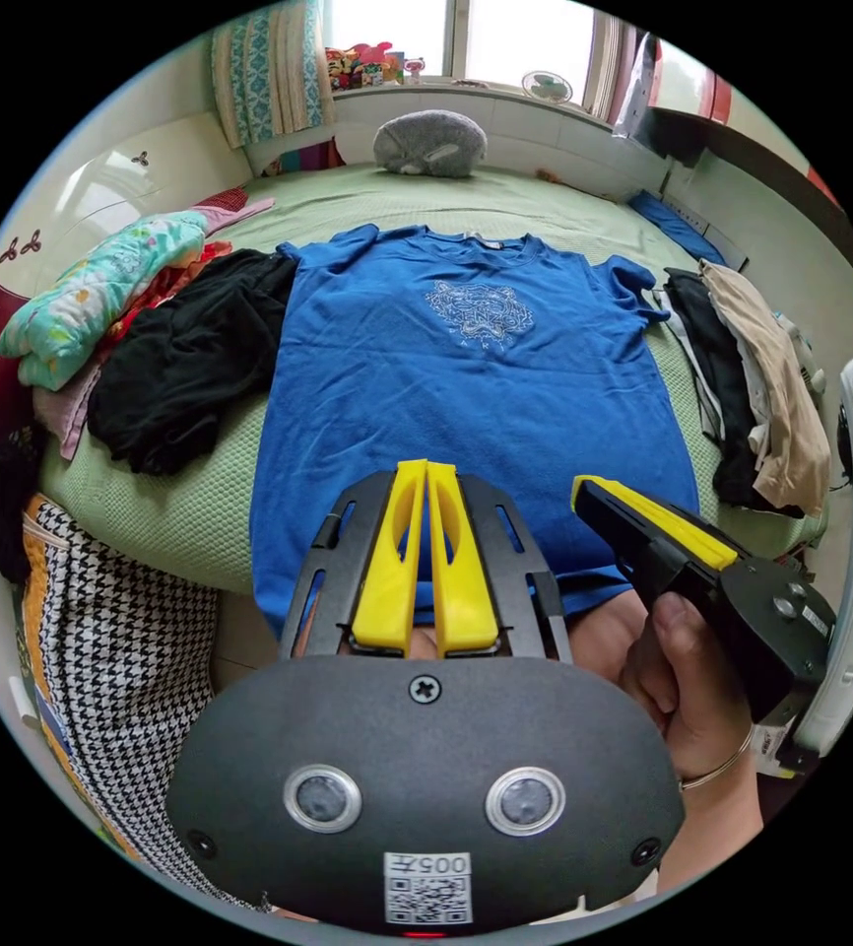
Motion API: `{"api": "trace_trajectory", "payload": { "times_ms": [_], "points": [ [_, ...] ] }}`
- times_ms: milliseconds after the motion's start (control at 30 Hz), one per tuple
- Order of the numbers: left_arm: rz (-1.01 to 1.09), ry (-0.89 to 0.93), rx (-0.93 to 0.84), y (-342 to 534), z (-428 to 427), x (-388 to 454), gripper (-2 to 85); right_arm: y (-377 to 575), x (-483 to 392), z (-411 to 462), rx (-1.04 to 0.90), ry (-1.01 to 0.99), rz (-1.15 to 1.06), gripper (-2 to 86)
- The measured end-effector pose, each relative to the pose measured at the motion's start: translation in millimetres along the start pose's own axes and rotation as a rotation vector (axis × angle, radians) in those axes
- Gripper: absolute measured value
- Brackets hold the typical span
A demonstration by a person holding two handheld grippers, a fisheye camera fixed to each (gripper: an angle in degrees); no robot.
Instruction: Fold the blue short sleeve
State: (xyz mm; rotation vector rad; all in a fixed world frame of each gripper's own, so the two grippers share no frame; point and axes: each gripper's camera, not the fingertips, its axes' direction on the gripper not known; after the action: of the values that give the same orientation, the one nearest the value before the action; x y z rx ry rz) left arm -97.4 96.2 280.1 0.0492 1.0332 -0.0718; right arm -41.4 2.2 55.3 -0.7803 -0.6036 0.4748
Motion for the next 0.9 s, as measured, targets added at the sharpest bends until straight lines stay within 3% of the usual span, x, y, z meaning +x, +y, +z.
{"api": "trace_trajectory", "payload": {
  "times_ms": [900],
  "points": [
    [0.020, 0.001, 0.007, 6.7, -2.8, 5.8, -0.7, 3.4, 3.3, 3.4, -0.003, -0.010, 0.008, -1.2]
  ]
}}
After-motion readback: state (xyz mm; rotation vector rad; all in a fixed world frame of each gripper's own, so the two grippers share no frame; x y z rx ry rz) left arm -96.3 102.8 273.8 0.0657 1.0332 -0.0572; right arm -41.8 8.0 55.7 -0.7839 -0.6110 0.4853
